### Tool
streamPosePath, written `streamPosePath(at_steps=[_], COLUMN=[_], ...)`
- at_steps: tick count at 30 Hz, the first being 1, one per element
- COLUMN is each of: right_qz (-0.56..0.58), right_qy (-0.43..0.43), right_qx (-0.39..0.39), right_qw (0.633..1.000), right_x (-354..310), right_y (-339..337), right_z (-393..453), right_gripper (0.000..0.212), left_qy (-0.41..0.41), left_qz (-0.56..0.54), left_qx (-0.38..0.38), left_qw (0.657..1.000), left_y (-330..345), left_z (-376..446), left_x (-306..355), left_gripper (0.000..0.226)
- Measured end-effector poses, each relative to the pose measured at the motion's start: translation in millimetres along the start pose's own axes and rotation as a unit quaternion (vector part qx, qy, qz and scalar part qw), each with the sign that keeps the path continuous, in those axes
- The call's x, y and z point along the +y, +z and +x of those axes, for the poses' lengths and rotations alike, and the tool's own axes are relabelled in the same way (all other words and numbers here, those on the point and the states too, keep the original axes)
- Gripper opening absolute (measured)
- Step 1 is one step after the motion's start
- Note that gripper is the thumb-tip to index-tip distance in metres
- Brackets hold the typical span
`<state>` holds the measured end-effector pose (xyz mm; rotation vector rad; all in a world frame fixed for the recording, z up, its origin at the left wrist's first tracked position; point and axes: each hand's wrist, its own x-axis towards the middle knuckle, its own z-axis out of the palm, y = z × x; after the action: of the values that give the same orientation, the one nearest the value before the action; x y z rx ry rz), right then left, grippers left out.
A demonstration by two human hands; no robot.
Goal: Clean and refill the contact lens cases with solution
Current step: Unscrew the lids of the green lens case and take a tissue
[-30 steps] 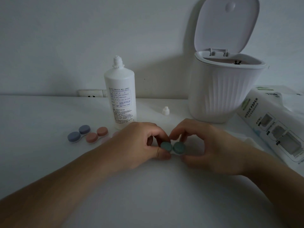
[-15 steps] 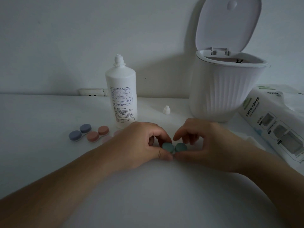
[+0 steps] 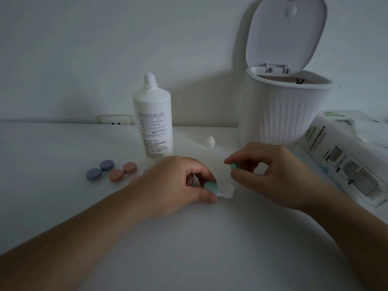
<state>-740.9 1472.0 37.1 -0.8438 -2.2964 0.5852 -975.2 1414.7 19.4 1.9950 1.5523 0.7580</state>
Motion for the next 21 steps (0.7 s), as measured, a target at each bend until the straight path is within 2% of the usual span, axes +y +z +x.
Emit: streamPosePath(at_steps=[5, 7, 10, 13, 16, 18, 21], right_qz=[-0.067, -0.096, -0.147, -0.191, -0.198, -0.186, -0.087], right_qy=[0.047, 0.055, 0.06, 0.053, 0.044, 0.003, -0.023], right_qx=[0.024, 0.009, -0.032, -0.048, -0.051, -0.036, -0.05], right_qw=[0.996, 0.994, 0.987, 0.979, 0.978, 0.982, 0.995], right_x=[10, 14, 18, 22, 19, 16, 4], right_y=[2, 2, 2, 0, 0, -1, -6], right_z=[3, 4, 3, 3, 3, 3, 1], right_gripper=[0.016, 0.023, 0.037, 0.039, 0.039, 0.033, 0.027], left_qy=[0.013, 0.013, 0.008, 0.005, 0.006, 0.013, 0.026], left_qz=[-0.018, -0.022, -0.02, -0.013, -0.014, -0.021, -0.011], left_qx=[0.0, -0.003, -0.003, 0.0, 0.004, 0.005, 0.01], left_qw=[1.0, 1.0, 1.0, 1.0, 1.0, 1.0, 1.0], left_y=[0, 0, 0, 0, 1, 1, 1], left_z=[-1, -1, -1, 0, 1, 0, 0], left_x=[-1, -2, -3, -3, -2, -2, 1], left_gripper=[0.031, 0.032, 0.044, 0.049, 0.047, 0.04, 0.031])
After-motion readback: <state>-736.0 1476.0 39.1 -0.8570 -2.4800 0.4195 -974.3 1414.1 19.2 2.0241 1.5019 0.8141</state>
